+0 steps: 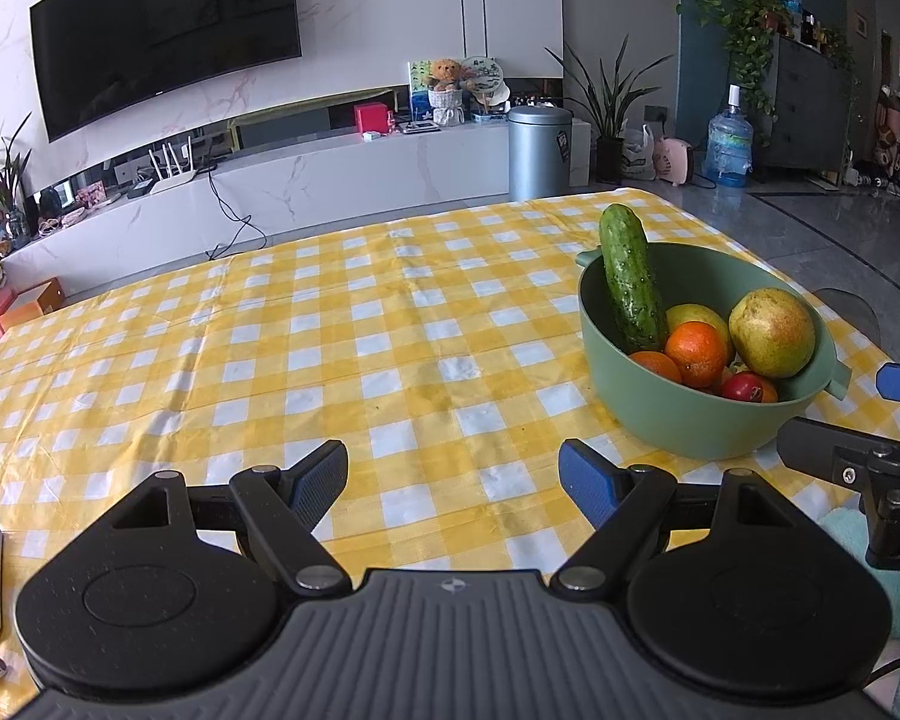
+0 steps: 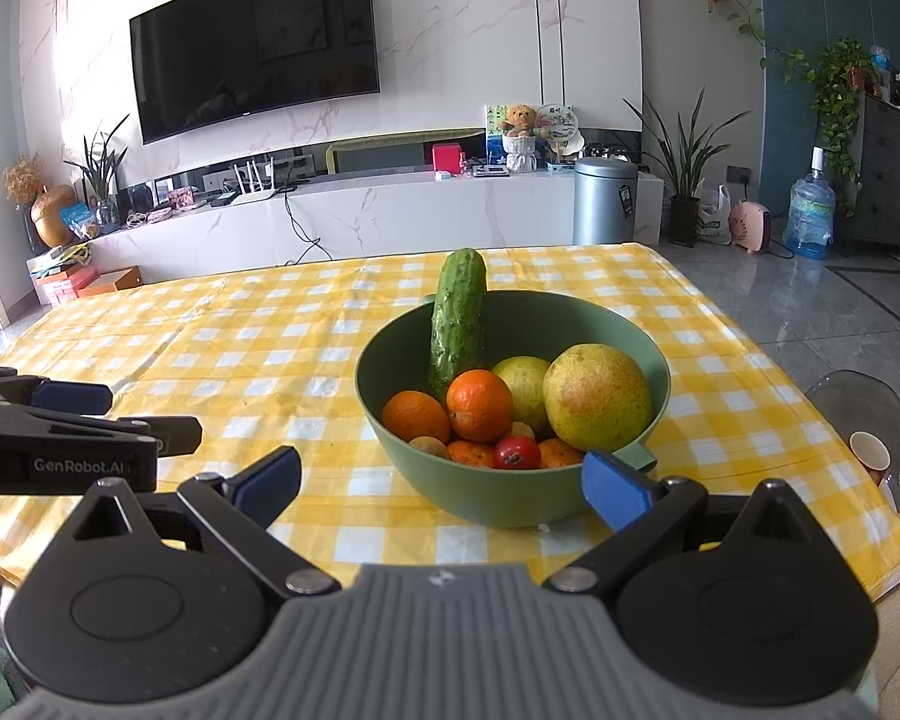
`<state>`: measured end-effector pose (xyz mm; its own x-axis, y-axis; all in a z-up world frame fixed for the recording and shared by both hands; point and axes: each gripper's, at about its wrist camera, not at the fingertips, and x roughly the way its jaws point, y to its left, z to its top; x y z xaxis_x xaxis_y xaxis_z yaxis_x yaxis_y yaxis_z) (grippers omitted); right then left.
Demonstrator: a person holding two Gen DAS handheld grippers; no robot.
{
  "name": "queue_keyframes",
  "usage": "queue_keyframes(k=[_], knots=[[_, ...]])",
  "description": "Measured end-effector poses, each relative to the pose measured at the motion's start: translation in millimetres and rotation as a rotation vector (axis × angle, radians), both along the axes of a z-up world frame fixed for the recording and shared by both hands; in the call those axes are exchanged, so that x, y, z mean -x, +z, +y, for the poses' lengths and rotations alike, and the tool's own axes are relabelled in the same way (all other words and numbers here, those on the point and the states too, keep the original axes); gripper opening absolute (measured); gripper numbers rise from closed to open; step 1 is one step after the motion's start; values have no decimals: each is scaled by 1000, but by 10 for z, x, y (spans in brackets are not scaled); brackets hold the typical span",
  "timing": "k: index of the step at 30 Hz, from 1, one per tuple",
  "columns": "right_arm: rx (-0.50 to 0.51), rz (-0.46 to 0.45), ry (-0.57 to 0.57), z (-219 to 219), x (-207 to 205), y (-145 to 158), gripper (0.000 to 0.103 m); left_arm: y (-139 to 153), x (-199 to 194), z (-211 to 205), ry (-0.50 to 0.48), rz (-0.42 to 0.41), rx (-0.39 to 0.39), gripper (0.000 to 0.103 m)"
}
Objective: Organize fruits
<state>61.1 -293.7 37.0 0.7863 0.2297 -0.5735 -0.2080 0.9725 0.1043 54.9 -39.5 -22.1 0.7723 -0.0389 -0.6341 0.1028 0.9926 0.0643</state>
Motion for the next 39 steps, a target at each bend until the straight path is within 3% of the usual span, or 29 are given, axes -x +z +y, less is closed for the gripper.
queue_keyframes(k=[39], knots=[[4,5,1,4,-5,-13,97,108,60,7,-13,-27,-4,94]])
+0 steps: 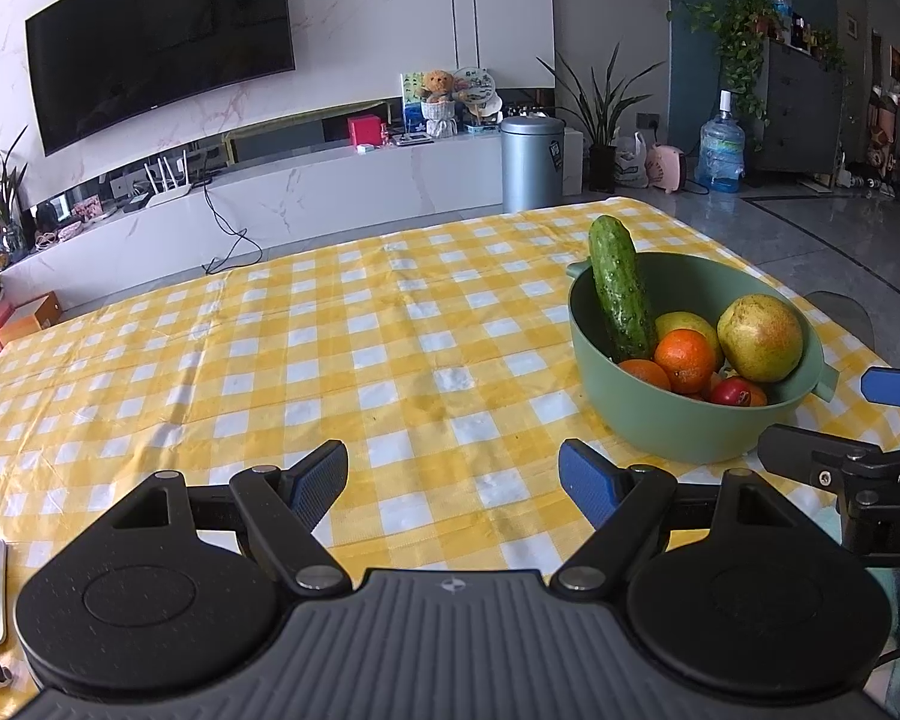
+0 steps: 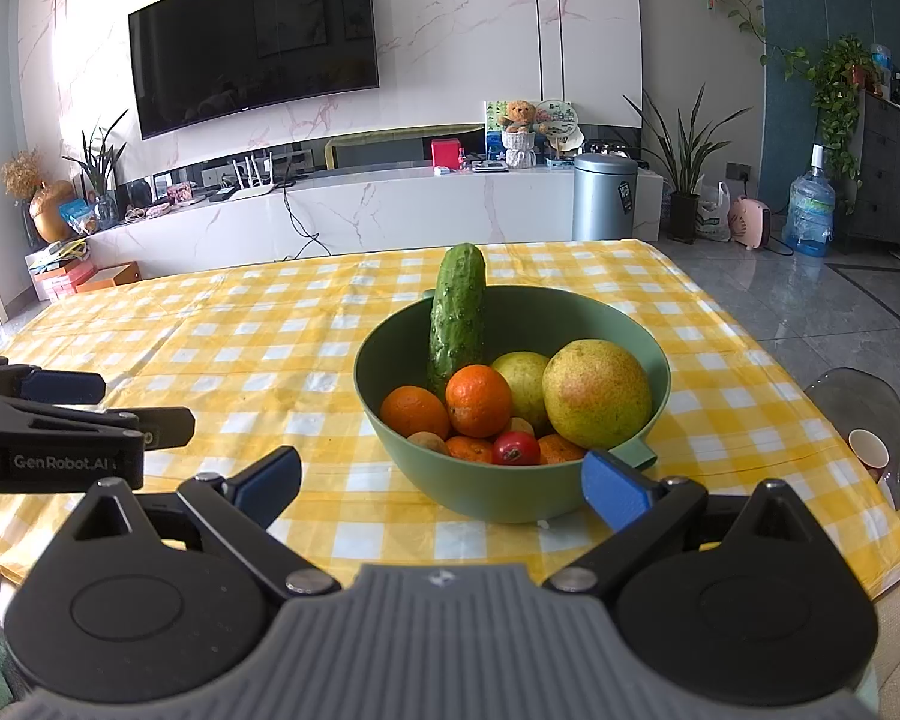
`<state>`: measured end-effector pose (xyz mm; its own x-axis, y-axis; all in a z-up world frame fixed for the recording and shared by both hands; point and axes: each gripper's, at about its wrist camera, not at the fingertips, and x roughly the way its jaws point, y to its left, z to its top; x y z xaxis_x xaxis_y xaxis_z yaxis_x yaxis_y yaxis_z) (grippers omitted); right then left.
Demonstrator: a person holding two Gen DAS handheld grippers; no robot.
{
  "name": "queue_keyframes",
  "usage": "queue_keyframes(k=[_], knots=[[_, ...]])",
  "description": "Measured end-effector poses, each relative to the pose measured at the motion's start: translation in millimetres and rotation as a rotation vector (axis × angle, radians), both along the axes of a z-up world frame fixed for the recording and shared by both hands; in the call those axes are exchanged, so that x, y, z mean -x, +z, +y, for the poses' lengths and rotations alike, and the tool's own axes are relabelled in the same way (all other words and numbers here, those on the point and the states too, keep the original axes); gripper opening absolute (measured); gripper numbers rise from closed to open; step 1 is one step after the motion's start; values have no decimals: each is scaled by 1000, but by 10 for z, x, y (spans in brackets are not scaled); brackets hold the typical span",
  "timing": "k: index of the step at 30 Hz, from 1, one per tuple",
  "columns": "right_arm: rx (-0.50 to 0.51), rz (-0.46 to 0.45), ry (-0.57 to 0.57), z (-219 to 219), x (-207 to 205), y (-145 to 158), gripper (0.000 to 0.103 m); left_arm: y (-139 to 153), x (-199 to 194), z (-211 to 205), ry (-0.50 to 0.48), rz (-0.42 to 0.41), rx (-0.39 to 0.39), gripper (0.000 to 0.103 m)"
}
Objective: Organize fruits
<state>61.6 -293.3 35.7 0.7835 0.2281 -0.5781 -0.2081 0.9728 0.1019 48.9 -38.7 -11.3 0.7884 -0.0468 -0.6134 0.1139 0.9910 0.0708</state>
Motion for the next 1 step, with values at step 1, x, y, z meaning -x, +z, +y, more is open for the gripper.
queue_keyframes(k=[1], knots=[[0,0,0,0,2,-1,97,5,0,0,1,-2,1,94]])
